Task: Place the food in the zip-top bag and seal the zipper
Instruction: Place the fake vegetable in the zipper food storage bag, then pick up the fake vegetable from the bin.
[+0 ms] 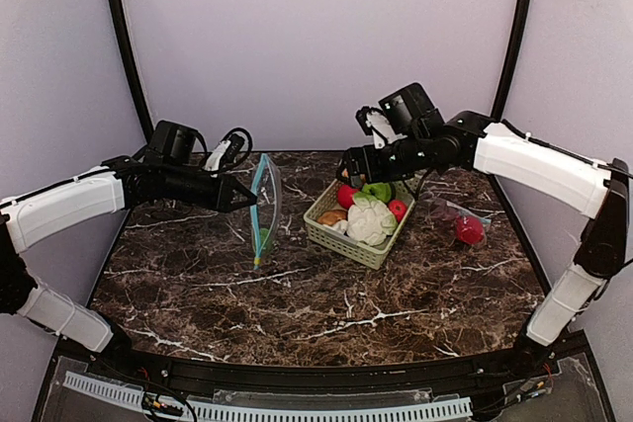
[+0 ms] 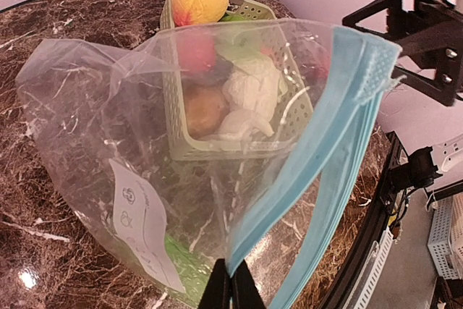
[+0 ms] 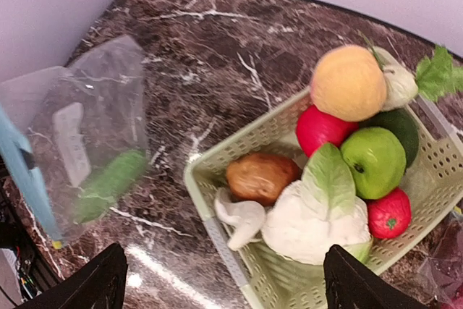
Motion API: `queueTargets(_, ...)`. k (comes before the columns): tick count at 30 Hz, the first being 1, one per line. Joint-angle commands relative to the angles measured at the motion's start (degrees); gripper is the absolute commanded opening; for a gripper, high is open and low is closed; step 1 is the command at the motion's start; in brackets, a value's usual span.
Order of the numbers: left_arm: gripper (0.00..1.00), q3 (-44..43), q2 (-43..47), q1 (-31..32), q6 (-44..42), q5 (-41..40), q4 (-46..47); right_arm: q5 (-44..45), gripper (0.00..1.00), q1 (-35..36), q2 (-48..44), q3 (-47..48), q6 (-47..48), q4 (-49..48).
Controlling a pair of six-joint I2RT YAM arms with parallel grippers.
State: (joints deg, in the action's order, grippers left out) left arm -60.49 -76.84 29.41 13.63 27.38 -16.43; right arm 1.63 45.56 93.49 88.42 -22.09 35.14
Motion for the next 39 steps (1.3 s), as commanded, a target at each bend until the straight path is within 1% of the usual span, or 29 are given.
queueTargets(1,0.01,0.07,1.54,-0.4,-0.94,0.22,-0.84,-5.33,0.93,-4.62,2.56,0.32,2.82,7.5)
queueTargets(4,0.01,0.07,1.67,-0.4,-0.84,0.58,-0.68,-9.29,0.93,-8.7,4.55,0.78,6.05,9.52)
queueTargets(9,0.01,0.07,1.9,-0.41,-0.8,0.85,-0.63,-15.42,0.89,-13.8,8.77,0.76,11.72,11.24)
queueTargets(14,0.01,-0.03,2.06,-0.4,-0.79,0.77,-0.65,-16.46,0.87,-16.38,11.96,1.99,18.11,11.17)
queueTargets(16,0.01,-0.06,2.11,-0.42,-0.8,0.78,-0.78,-18.28,0.84,-17.13,13.57,3.0,21.39,10.8)
queueTargets(20,0.01,-0.07,2.2,-0.4,-0.8,0.68,-0.82,-19.21,0.78,-17.19,15.93,4.61,26.05,10.57)
queueTargets(25,0.01,-0.01,2.47,-0.4,-0.79,0.74,-0.75,-18.54,0.7,-17.48,19.43,6.54,28.62,10.48)
queueTargets(30,0.01,0.06,2.48,-0.4,-0.7,1.0,-0.66,-17.46,0.7,-17.99,21.86,7.75,29.86,10.26)
queueTargets(36,0.01,0.02,2.48,-0.4,-0.62,1.19,-0.56,-22.8,0.69,-18.88,22.65,6.74,30.69,9.01)
queueTargets(39,0.01,0.18,2.33,-0.39,-0.54,1.33,-0.52,-24.9,0.63,-19.15,23.31,6.33,30.93,8.5)
